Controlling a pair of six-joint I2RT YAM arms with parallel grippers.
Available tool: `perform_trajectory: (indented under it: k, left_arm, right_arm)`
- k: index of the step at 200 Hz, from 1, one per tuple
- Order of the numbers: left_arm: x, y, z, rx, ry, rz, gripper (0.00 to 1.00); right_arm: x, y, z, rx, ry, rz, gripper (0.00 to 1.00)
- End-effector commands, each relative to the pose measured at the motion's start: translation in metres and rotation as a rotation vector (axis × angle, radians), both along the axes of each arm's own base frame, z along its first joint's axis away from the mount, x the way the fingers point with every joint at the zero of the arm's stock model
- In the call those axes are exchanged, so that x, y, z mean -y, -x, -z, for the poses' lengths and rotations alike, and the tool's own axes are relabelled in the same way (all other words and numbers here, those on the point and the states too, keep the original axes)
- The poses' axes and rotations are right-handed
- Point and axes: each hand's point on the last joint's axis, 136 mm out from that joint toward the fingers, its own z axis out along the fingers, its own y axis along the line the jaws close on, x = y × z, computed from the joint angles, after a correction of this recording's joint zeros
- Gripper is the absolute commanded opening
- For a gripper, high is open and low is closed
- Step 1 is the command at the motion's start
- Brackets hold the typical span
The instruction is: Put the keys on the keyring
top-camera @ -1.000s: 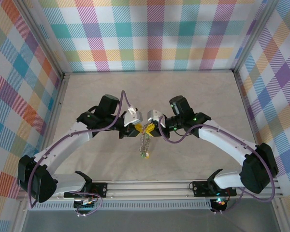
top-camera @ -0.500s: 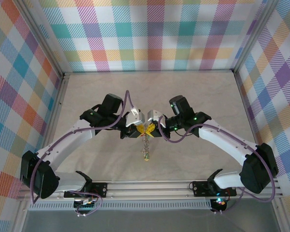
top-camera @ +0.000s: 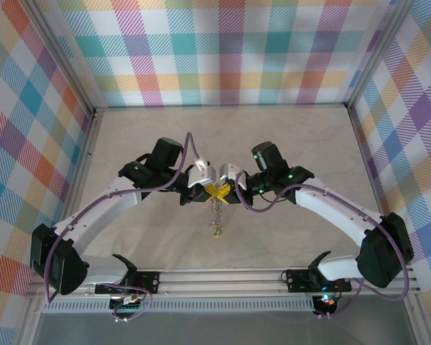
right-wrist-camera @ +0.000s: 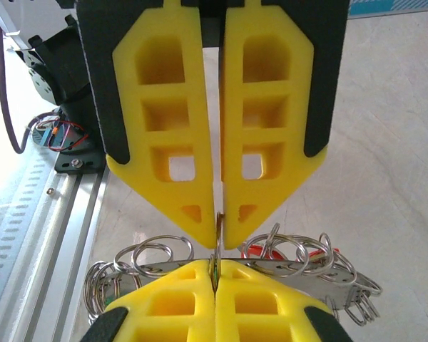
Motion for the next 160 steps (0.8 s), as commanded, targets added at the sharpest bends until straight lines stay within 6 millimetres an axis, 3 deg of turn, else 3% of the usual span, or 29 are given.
perform_trajectory:
  k: [1,67,89,116,160]
  left_arm:
    - [0.007,0.007,-0.006,-0.014,0.019,0.050,0.10]
    - [0.006,0.010,0.000,-0.026,-0.010,0.078,0.09]
    - [0.004,0.012,0.002,-0.024,-0.021,0.088,0.00]
    - [0.003,0.011,0.002,-0.007,-0.024,0.076,0.00]
    - [0.000,-0.009,-0.014,0.085,0.031,-0.064,0.00]
  right_arm:
    - [-0.006,0.003,-0.028,0.049,-0.078,-0.049,0.01]
    - [-0.006,0.001,-0.029,0.059,-0.078,-0.046,0.01]
    - [-0.006,0.001,-0.029,0.060,-0.078,-0.046,0.01]
    - [-0.004,0.002,-0.028,0.067,-0.075,-0.042,0.02]
    - [0.004,0.000,-0.026,0.059,-0.066,-0.006,0.20]
